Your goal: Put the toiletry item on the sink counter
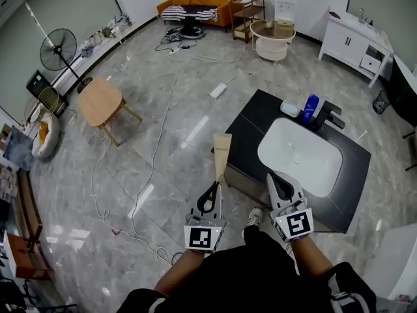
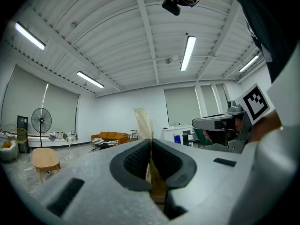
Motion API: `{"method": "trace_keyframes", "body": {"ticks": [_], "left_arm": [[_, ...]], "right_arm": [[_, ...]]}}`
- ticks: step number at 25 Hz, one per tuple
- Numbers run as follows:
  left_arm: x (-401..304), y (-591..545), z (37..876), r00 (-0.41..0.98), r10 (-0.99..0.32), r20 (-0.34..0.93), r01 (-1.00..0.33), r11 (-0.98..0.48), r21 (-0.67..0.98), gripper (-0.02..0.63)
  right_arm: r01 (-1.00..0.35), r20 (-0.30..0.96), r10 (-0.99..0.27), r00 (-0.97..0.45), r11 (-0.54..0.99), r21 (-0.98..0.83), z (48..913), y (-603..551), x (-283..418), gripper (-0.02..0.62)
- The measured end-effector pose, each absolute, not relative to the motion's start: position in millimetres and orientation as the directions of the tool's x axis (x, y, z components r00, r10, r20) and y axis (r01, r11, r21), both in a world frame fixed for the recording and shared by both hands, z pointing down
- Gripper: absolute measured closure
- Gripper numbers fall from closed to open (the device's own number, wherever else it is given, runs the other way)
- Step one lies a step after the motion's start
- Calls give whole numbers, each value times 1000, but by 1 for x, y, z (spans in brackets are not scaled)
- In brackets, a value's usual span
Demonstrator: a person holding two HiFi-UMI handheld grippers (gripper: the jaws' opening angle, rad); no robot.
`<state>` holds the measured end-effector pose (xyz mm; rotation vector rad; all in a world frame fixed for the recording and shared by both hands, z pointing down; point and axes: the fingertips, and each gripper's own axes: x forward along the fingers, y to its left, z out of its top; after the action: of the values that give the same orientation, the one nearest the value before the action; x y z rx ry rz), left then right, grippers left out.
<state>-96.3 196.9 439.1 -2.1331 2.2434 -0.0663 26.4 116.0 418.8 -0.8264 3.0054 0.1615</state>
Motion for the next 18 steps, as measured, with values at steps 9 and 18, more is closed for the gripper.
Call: {"method": "trace_keyframes", "body": {"ticks": [9,18], "left_arm": [[-110,91,444,-9,-999,47,-997,5,-74,586],[-117,12,448,6,-998,61,-996,-12,-91,586]], "right_arm": [[-540,20,-542,-840,839,64,424,11,8,589],[-534,15,-536,-844,843,71,430,-59,6,589]]}}
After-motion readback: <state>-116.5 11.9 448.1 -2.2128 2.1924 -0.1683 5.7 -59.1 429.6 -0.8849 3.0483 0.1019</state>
